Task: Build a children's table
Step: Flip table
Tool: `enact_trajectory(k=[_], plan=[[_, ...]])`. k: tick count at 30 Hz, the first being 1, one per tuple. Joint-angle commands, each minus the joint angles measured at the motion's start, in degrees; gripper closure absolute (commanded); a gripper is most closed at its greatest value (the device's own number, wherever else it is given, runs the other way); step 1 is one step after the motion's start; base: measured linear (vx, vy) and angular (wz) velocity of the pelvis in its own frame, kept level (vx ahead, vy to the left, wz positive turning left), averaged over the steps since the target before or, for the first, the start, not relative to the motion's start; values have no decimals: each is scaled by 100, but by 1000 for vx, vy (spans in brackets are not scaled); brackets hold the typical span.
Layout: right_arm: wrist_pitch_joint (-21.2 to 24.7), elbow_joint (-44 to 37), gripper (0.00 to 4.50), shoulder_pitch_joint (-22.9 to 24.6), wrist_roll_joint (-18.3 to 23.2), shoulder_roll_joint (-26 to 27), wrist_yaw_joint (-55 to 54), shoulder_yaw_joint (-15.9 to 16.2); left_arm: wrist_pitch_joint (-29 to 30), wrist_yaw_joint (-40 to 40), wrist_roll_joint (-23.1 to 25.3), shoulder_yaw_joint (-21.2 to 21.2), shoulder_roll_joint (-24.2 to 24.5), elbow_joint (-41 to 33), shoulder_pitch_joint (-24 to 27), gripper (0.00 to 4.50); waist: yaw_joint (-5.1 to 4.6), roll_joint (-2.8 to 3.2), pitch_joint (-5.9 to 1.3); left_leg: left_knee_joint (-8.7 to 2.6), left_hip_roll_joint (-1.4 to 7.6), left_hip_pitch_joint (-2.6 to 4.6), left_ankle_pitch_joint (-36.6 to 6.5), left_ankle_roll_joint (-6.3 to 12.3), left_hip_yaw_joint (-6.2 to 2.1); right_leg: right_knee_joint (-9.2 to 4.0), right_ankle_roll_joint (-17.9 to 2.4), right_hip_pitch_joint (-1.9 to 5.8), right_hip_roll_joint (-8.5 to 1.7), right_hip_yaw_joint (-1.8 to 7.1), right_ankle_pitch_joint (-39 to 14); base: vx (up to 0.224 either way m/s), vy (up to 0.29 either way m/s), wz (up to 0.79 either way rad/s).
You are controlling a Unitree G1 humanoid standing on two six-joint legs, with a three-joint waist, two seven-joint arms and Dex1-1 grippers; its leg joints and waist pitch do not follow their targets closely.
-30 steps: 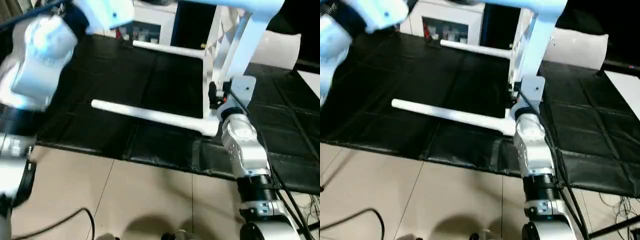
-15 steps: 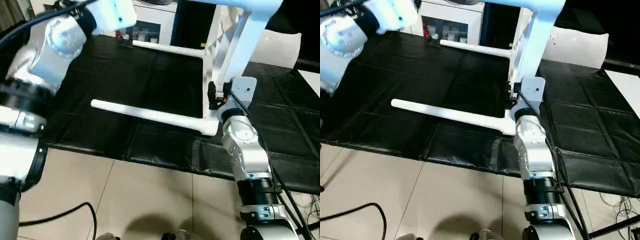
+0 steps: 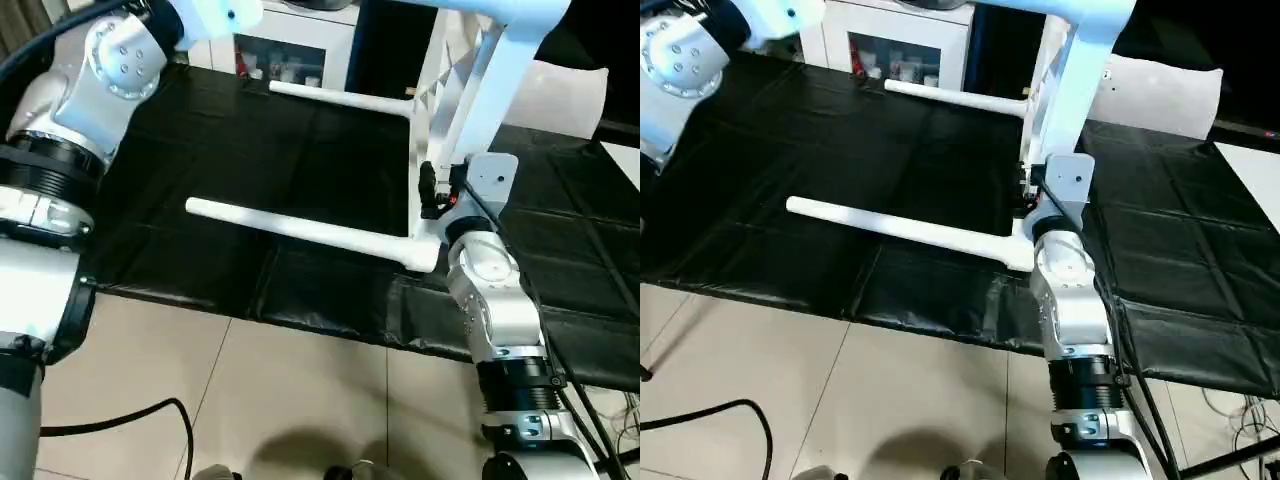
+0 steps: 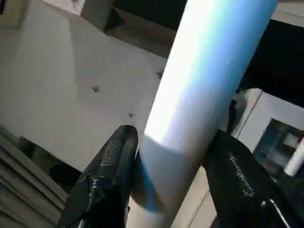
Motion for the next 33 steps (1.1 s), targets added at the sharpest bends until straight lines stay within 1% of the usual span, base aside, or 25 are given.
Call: enact_trajectory(k=[1,3,4,6,9,11,12,15,16,17,18,19,20,21,22,23,24,25,26,27,29,30,31,32,33], plan=[[-73,-172,110,10,-75,-77,104,35,-121,-173,-171,66,-116,56,-203,253,30,153,-437,-422,262,86,-1072,-210,-149,-430,-789,365,-439,376,-1238,0,0,0],[-70,-152,110,-15,-72,-96,106,20,-137,-247,-230,79,-132,79,-207,257,38,152,-438,-424,265,82,-1032,-208,-152,-419,-803,372,-442,375,-1204,0,0,0],[-72,-140,110,-30,-70,-108,108,10,-144,-266,-257,89,-138,102,-213,257,45,136,-439,-421,268,83,-1007,-198,-149,-414,-813,373,-442,376,-1172,0,0,0],[-83,-133,110,-39,-73,-119,112,8,-132,-283,-298,118,-148,128,-220,259,54,145,-438,-421,269,82,-993,-190,-146,-410,-825,373,-446,378,-1155,0,0,0],[-138,-105,110,-59,-104,-176,138,46,-25,-486,-729,440,-261,240,-231,260,69,140,-435,-417,258,79,-998,-174,-142,-422,-824,378,-453,373,-1215,0,0,0],[-153,-91,110,-76,-123,-209,147,59,23,-559,-855,539,-285,248,-232,260,74,130,-435,-416,257,76,-1009,-164,-141,-426,-820,381,-452,372,-1261,0,0,0],[-177,-72,110,-107,-160,-261,157,68,96,-639,-1049,684,-344,275,-215,260,78,123,-433,-412,255,74,-957,-145,-136,-422,-818,382,-454,373,-1266,0,0,0],[-237,-48,110,-192,-179,-371,209,53,231,-733,-1366,931,-428,274,-201,260,92,121,-435,-404,251,68,-850,-94,-126,-413,-850,392,-456,377,-1184,0,0,0],[-274,-49,110,-242,-164,-420,256,37,361,-791,-1589,1103,-488,234,-207,260,100,126,-434,-402,252,71,-819,-85,-125,-402,-867,392,-453,374,-1150,0,0,0],[-336,-62,110,-321,-129,-498,365,24,587,-888,-1952,1378,-589,154,-219,260,117,117,-434,-392,243,68,-701,-32,-107,-382,-929,403,-455,375,-1030,0,0,0],[-336,-62,110,-321,-129,-498,365,24,587,-888,-1952,1378,-589,154,-219,260,117,117,-434,-392,243,68,-701,-32,-107,-382,-929,403,-455,375,-1030,0,0,0],[-437,-109,110,-441,-80,-619,564,31,975,-1028,-2490,1789,-758,25,-255,260,127,115,-440,-381,240,67,-648,21,-96,-370,-976,405,-453,376,-950,0,0,0],[-511,-155,110,-523,-39,-696,730,40,1248,-1064,-2795,2046,-868,-81,-277,260,140,118,-428,-379,236,59,-614,57,-87,-358,-1029,410,-456,373,-934,0,0,0],[-524,-162,110,-538,-33,-708,760,40,1294,-1068,-2842,2089,-887,-99,-281,260,169,108,-440,-363,232,58,-572,100,-79,-356,-1043,416,-460,371,-928,0,0,0],[-566,-188,110,-593,-18,-772,891,67,1438,-1066,-2947,2172,-932,-168,-280,258,173,107,-443,-358,224,42,-527,143,-73,-355,-1024,418,-448,375,-885,0,0,0],[-600,-208,110,-661,-21,-869,1055,118,1608,-1030,-3045,2259,-993,-254,-263,257,182,100,-432,-363,224,34,-478,195,-70,-359,-1000,414,-449,370,-900,0,0,0],[-622,-221,110,-707,-24,-938,1166,155,1725,-1003,-3112,2315,-1034,-314,-251,256,187,106,-427,-357,210,31,-484,230,-64,-365,-973,414,-438,365,-948,0,0,0],[-620,-225,110,-724,-6,-953,1205,159,1764,-994,-3132,2336,-1049,-330,-244,256,199,103,-432,-356,213,34,-468,255,-66,-363,-956,409,-437,361,-981,0,0,0],[-604,-243,110,-823,79,-1051,1416,184,1984,-922,-3211,2446,-1129,-411,-202,256,200,108,-428,-356,220,44,-486,277,-64,-362,-975,406,-427,356,-996,0,0,0],[-597,-242,110,-854,106,-1085,1475,192,2068,-907,-3211,2487,-1151,-442,-190,256,208,120,-427,-356,224,47,-489,283,-66,-370,-966,400,-431,355,-1021,0,0,0],[-638,-330,110,-951,192,-1246,1906,310,2301,-817,-3255,2644,-1208,-500,-167,255,213,115,-427,-353,224,55,-539,318,-61,-377,-965,398,-411,348,-1020,0,0,0],[-658,-385,110,-987,219,-1308,2067,355,2398,-798,-3261,2696,-1223,-538,-158,255,221,144,-421,-358,225,52,-555,326,-68,-381,-956,396,-414,347,-1040,0,0,0],[-658,-385,110,-987,219,-1308,2067,355,2398,-798,-3261,2696,-1223,-538,-158,255,223,131,-431,-356,228,47,-575,335,-72,-387,-939,404,-423,343,-1067,0,0,0],[-723,-515,110,-1018,302,-1381,2312,412,2500,-765,-3298,2760,-1251,-583,-143,255,226,141,-433,-357,232,58,-604,335,-71,-392,-935,395,-420,342,-1093,0,0,0],[-789,-617,110,-1039,361,-1434,2483,445,2590,-757,-3308,2795,-1268,-646,-122,255,234,130,-428,-356,232,58,-624,337,-70,-405,-910,399,-419,341,-1142,0,0,0]])
